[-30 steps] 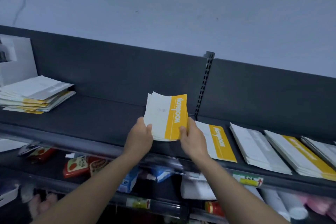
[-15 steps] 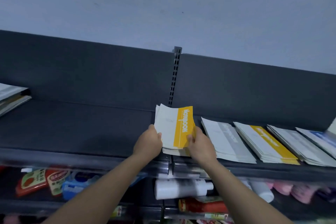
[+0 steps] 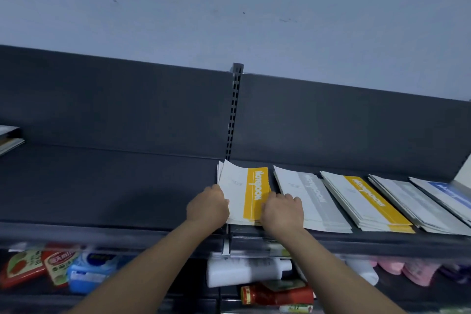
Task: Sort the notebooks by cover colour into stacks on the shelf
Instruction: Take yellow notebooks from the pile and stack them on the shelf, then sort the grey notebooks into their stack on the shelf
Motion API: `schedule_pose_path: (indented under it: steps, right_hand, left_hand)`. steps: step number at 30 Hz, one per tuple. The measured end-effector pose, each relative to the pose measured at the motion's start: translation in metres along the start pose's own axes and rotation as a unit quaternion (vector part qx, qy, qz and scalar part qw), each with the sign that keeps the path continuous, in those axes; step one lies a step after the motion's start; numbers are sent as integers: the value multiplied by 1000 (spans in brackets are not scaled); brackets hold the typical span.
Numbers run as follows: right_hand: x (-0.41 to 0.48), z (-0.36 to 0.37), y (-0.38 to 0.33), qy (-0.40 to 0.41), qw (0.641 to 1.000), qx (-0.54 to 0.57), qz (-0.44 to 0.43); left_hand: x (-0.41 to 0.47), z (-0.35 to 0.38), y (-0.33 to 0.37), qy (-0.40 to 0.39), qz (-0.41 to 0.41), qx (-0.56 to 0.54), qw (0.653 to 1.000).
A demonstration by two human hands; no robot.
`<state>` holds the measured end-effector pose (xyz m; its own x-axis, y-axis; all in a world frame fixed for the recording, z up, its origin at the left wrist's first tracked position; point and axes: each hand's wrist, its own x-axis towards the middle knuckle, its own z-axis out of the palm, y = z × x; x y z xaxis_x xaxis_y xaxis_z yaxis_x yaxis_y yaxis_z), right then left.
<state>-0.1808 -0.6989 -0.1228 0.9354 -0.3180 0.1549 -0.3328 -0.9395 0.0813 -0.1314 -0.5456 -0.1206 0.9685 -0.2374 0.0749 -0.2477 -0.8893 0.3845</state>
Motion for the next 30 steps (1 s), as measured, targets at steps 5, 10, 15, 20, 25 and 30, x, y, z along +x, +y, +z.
schedule_pose_path:
  steps: [5,10,15,20,25,30]
  right_hand:
    - [3,-3,5,-27,998,-51,-27]
    - [6,-3,8,-43,996,-63,-39]
    - [8,-10,3,-3,998,-2,-64]
    - [11,-20,-17,38,989,44,-135]
    - [12,-32,-55,57,972,78,-214]
    - [7,-44,-107,77,948,105,-291]
  left_hand:
    - [1,1,-1,-29,-17,66,997]
    - [3,-2,-1,-53,-26,72,996]
    - [1,-12,-7,-16,-16,72,997]
    - [-10,-32,-29,80,13,184,980]
    - [-25,-60,-63,124,9,259,958]
    - [-45,-90,-105,139,-29,294,945]
